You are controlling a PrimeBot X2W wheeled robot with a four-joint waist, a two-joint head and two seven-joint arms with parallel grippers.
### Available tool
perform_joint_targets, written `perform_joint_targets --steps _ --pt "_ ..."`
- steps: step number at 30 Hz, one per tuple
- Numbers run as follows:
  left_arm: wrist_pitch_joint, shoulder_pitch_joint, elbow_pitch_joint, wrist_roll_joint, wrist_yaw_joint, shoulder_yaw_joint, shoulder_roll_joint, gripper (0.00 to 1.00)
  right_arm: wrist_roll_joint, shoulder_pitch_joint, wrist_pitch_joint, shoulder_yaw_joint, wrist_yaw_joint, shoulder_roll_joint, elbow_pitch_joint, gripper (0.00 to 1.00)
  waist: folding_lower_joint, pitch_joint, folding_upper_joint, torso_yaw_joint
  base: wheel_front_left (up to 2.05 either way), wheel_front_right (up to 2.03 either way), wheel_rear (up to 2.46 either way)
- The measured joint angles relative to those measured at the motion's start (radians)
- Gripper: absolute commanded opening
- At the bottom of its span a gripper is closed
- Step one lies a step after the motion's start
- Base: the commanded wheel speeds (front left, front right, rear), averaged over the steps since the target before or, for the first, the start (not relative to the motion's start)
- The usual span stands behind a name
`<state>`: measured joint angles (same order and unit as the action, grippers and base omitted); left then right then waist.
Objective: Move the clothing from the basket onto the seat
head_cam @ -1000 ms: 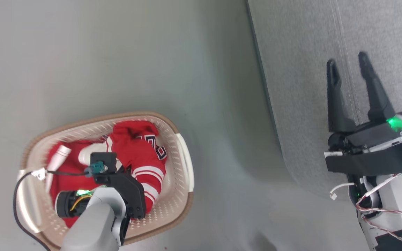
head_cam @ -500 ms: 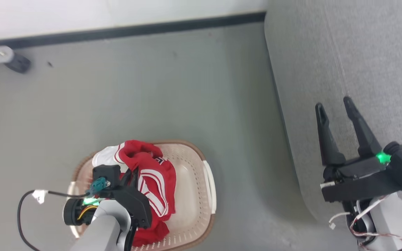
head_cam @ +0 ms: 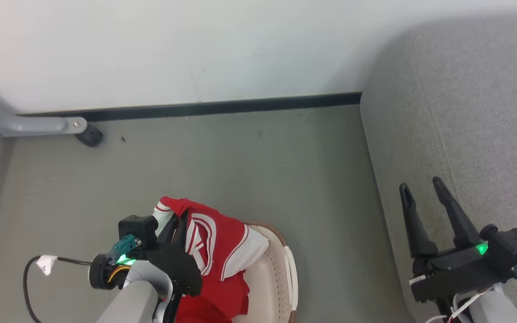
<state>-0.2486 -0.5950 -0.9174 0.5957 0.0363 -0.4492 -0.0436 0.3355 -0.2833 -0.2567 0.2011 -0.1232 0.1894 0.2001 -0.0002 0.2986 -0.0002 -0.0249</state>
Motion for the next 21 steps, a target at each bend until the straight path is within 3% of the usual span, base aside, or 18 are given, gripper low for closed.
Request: perform_joint_targets --steps 21 --pt "-0.001 0.204 0.397 -0.045 0.035 0.000 -0.041 0.00 0.018 0.187 0.000 0.040 0.001 -0.038 0.024 1.00 0.0000 -0.228 0.0001 0.031 0.00 0.00 0.00"
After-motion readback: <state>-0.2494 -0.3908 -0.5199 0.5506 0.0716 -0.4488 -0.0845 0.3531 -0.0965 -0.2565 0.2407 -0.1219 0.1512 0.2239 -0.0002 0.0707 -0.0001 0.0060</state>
